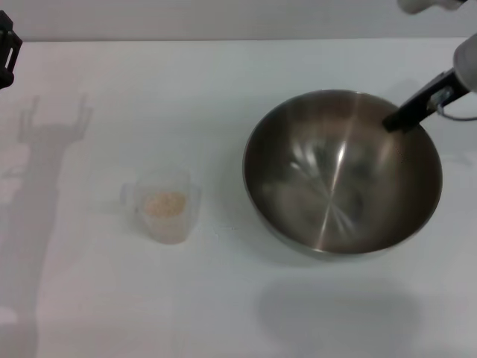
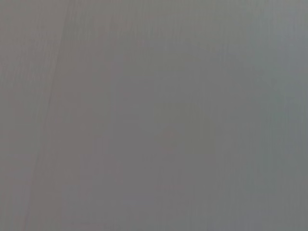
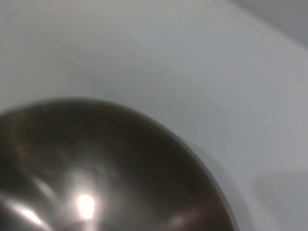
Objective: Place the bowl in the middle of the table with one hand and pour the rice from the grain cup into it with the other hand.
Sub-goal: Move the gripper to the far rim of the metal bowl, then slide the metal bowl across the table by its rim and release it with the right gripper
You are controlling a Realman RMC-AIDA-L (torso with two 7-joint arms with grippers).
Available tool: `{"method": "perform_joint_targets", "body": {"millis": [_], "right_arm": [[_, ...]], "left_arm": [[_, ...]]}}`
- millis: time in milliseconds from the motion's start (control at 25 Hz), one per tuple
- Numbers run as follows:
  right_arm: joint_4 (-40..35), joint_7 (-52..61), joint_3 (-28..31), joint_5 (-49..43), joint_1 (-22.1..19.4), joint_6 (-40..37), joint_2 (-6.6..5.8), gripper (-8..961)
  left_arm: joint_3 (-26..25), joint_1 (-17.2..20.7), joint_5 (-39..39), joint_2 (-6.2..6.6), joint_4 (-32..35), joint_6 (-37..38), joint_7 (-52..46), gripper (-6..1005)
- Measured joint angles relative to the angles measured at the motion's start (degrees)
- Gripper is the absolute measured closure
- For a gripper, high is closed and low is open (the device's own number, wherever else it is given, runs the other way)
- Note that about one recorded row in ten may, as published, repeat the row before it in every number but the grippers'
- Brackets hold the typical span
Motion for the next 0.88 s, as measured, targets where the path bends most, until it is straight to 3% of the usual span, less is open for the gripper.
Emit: {"method": "perform_joint_targets", "body": {"millis": [200,600,880], "right_arm": [[-2.79,-2.77,3.38,2.33,-0.3,0.1,0.66,879],[-4.67,-7.77,2.62,10.11,-0.97,0.43,0.7,925],[-8.84,-12.23,2.77,15.22,-3.62,3.66,0.74,931]], "left_arm": [[-0.46,-0.05,-0.02,0.02,-0.2,0.0,0.0,168],[-1.37,-0.89,-0.01,0.09,0.28,-0.1,0.0,169],[-1.37,-0.93,-0.01,0.08,0.31,-0.61,0.0,169]]}}
